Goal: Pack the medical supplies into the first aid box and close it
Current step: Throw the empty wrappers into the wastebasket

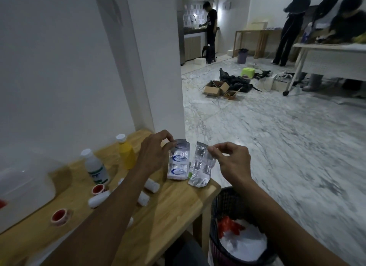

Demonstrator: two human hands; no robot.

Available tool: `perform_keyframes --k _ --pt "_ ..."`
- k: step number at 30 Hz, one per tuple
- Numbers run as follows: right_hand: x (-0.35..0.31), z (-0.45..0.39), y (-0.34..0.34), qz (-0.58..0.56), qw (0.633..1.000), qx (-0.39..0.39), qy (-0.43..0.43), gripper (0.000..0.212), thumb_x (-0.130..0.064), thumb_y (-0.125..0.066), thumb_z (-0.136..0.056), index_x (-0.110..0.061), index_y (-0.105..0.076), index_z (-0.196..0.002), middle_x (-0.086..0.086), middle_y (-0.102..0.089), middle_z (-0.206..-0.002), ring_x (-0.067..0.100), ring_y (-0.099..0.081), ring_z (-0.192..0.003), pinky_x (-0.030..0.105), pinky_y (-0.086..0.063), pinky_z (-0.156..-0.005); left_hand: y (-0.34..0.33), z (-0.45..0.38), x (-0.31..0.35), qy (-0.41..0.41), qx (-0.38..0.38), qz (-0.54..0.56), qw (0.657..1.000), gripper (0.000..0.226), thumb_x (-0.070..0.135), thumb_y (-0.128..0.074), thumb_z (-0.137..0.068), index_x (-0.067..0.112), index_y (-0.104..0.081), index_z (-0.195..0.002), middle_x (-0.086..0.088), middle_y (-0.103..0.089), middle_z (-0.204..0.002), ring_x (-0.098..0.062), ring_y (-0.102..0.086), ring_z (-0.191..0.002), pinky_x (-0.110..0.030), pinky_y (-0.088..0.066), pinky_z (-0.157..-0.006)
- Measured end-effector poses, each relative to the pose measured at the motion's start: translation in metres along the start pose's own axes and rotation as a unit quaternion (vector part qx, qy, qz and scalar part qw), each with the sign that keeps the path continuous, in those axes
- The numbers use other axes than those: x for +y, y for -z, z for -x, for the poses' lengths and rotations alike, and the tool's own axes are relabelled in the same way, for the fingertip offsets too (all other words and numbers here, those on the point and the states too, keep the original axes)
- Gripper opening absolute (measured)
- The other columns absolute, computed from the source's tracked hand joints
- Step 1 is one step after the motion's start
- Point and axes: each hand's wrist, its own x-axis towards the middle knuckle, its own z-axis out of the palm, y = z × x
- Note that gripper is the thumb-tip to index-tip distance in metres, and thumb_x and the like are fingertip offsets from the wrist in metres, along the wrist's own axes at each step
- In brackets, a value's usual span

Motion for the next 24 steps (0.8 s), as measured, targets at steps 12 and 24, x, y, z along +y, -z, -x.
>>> perform_keyframes --k 12,24 --pt "0.006 -0.012 0.103 -0.016 0.991 0.13 0.022 0.012 -0.03 -0.082 -0.076 -0.02 -0.076 -0.081 -0.012 -0.073 -0.087 0.004 -0.068 -0.093 0.018 -0.046 -0.086 -0.05 -0.005 0.098 -0.027 0.066 0.118 0.991 0.007 0.016 -0.071 -0.087 0.01 -0.068 -0.084 0.009 -0.069 -0.082 -0.001 -0.063 -0.08 -0.006 -0.038 -0.069" --pt "0.116 -0.014 0.165 -0.043 0.973 0.187 -0.131 0.02 -0.025 -0.087 -0.07 -0.029 -0.068 -0.062 -0.018 -0.069 -0.077 0.009 -0.069 -0.088 0.026 -0.052 -0.085 -0.202 0.03 0.151 0.111 -0.008 0.214 0.971 0.01 0.016 -0.079 -0.081 0.013 -0.07 -0.077 0.008 -0.067 -0.072 -0.003 -0.063 -0.071 -0.026 -0.05 -0.073"
